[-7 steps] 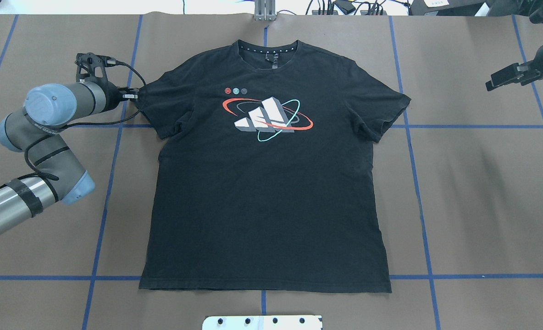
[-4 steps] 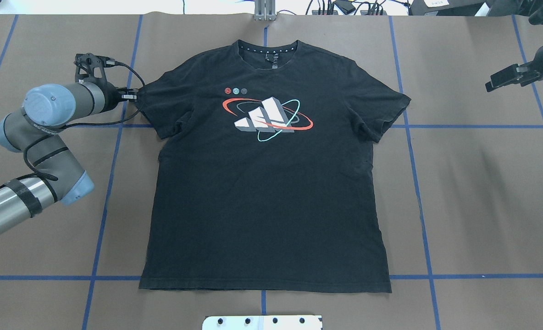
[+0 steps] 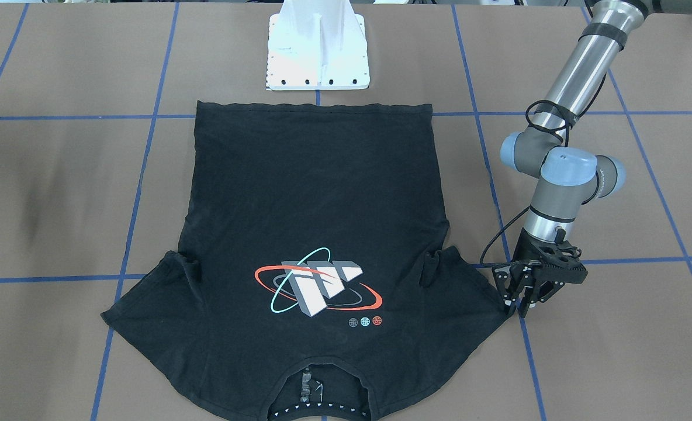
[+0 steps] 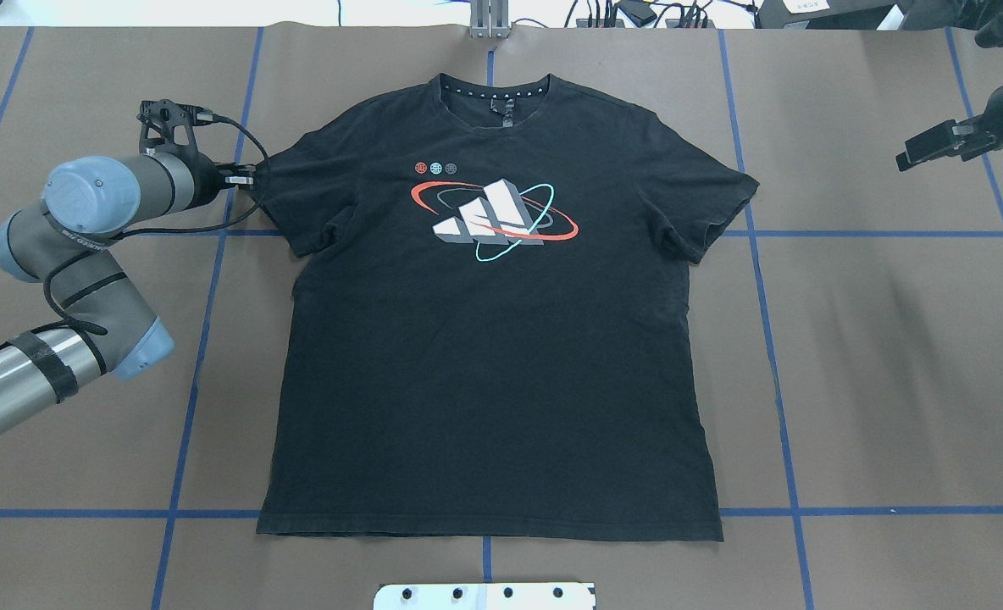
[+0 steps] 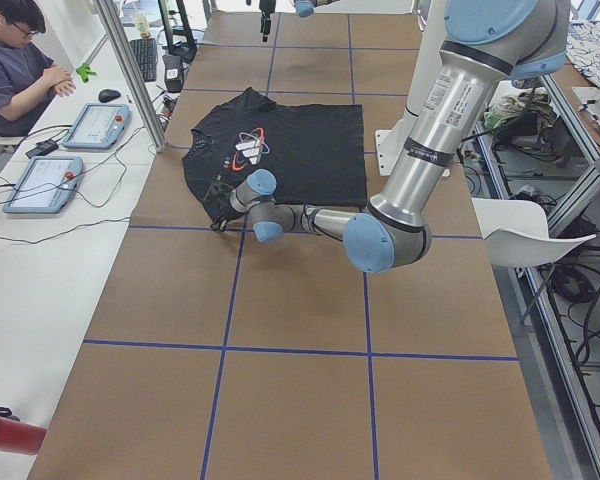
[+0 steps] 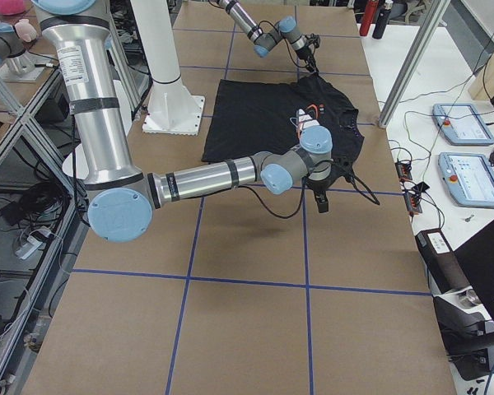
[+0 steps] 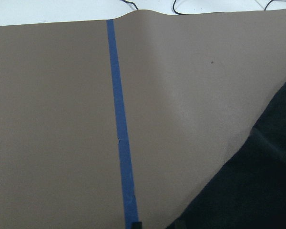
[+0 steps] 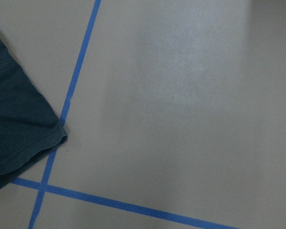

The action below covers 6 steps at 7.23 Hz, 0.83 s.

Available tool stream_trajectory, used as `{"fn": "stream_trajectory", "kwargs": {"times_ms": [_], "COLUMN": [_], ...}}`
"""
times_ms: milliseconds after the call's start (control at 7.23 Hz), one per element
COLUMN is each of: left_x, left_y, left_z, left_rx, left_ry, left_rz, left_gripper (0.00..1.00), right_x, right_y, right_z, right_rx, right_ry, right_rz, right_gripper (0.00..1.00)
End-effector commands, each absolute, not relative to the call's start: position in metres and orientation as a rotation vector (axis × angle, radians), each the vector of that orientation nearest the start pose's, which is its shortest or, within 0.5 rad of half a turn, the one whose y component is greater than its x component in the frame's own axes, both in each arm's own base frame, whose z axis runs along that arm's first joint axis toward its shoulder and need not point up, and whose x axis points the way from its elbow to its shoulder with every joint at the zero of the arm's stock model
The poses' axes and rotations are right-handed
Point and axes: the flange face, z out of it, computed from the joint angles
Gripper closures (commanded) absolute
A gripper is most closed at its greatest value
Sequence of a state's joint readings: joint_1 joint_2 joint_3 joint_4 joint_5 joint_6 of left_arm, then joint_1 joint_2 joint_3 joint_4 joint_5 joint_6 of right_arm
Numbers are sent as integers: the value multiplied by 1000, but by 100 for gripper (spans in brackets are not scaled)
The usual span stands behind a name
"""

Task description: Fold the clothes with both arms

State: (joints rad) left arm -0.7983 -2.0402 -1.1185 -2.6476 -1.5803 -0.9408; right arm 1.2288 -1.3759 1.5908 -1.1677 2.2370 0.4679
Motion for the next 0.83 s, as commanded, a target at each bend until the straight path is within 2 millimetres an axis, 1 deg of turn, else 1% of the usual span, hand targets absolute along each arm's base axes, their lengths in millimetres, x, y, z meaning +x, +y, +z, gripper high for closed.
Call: {"fn": "stream_trajectory", "kwargs": {"times_ms": [0, 138, 277, 415, 692], "left_x": [407, 407, 407, 407, 406], "left_y": [-607, -607, -607, -607, -606], "left_z": [491, 490, 491, 491, 485], "left_rx": [711, 711, 710, 710, 719], "left_ry": [837, 838, 837, 838, 850], "left_rz": [-149, -150, -151, -152, -153], "left_gripper": [65, 77, 95, 100, 100], "right_x": [-130, -130, -130, -130, -130], "right_y": [-582, -582, -582, -582, -582], "right_z": [503, 503, 503, 503, 503], "right_rx": [293, 293, 293, 293, 293], "right_ry": [-818, -818, -818, -818, -818], "right_rz": [-85, -85, -85, -85, -85], "right_gripper": [0, 0, 0, 0, 0]}}
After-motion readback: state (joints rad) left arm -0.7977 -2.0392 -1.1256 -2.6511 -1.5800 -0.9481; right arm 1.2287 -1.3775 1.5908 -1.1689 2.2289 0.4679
